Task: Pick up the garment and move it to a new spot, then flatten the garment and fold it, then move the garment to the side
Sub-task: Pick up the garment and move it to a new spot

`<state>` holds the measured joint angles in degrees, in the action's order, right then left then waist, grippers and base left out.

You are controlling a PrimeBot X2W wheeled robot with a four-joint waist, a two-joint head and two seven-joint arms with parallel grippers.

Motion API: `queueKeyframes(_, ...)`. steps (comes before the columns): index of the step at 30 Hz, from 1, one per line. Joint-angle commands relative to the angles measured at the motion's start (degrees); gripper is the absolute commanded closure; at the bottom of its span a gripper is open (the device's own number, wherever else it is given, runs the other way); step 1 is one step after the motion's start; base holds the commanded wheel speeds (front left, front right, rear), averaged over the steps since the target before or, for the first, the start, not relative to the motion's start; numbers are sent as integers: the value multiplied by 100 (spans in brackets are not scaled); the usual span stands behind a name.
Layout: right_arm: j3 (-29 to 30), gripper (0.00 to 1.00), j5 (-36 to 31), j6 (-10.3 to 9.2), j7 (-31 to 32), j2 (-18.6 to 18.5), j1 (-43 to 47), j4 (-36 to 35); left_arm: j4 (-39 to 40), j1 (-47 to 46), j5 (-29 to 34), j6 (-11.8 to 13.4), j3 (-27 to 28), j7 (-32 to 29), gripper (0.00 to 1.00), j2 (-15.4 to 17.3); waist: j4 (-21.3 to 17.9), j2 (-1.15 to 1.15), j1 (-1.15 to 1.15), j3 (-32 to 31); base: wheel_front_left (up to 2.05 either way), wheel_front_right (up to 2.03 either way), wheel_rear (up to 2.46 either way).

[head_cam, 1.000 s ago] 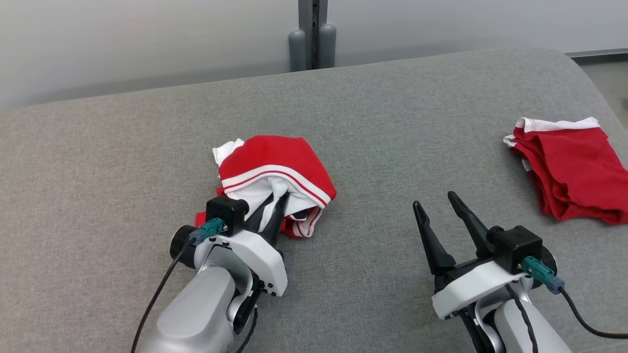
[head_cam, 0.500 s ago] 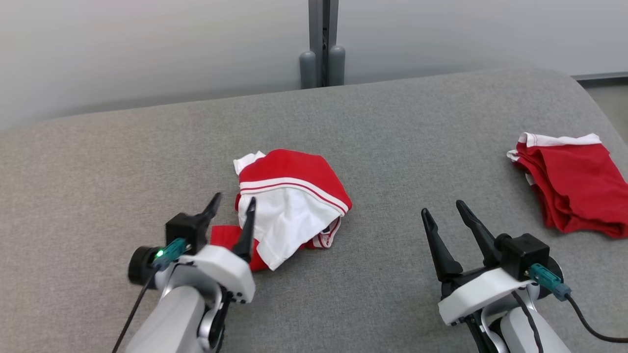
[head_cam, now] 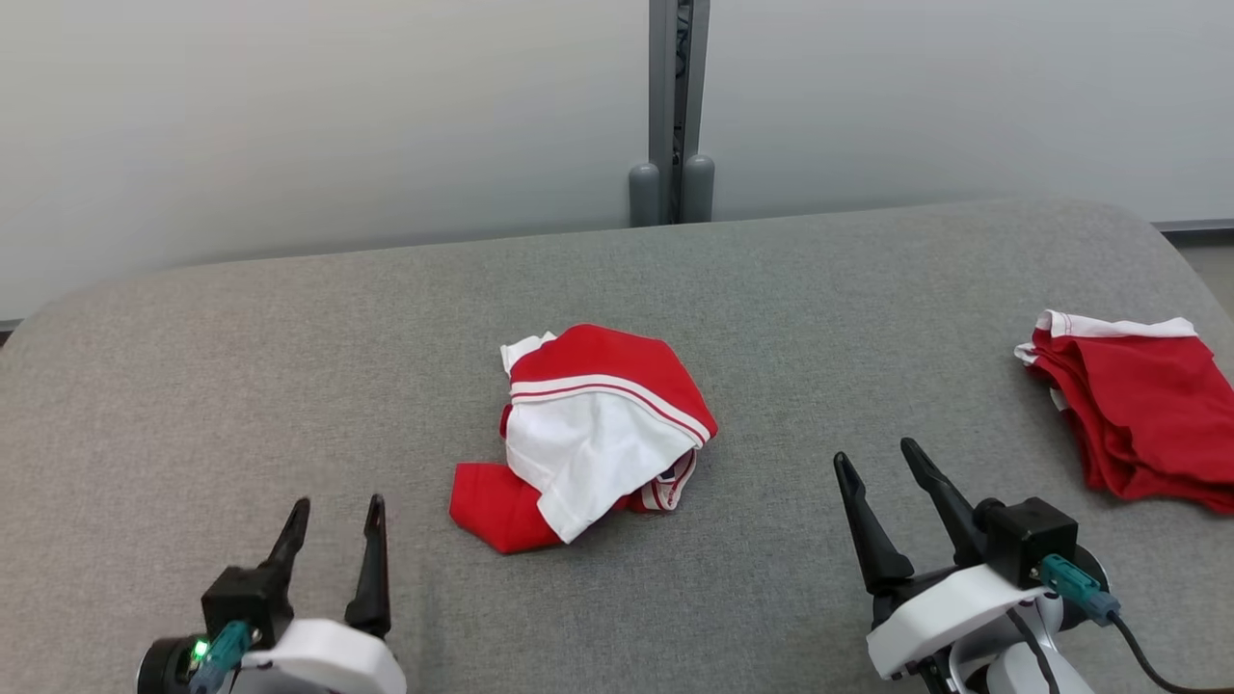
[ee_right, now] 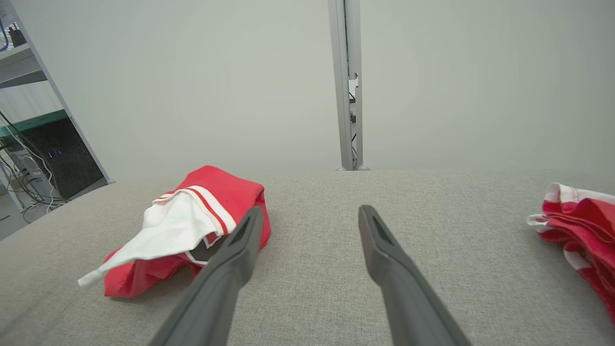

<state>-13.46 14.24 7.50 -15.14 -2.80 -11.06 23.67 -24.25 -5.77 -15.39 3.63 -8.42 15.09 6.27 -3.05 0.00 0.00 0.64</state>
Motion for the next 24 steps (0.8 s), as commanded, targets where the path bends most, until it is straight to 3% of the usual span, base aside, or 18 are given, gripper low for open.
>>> queueKeyframes(1, -11, 0, 41, -2, 1, -27, 78, 18, 95, 105, 105, -30, 95, 7, 0, -13, 21, 0, 0, -29, 0, 0, 0)
queueKeyframes(11, -36, 0, 82, -2, 1, -30, 327, 49, 616, 1039, 526, -208, 652, 7, 0, -268, 100, 0, 0, -121, 0, 0, 0)
queueKeyframes(20, -92, 0, 61, -2, 1, -28, 267, 74, 668, 1014, 581, -272, 811, 7, 0, -324, 113, 0, 0, -75, 0, 0, 0)
queueKeyframes(24, -448, 0, -24, -2, 1, -24, 143, 49, 679, 969, 475, -237, 751, 7, 0, -328, 138, 0, 0, -15, 0, 0, 0)
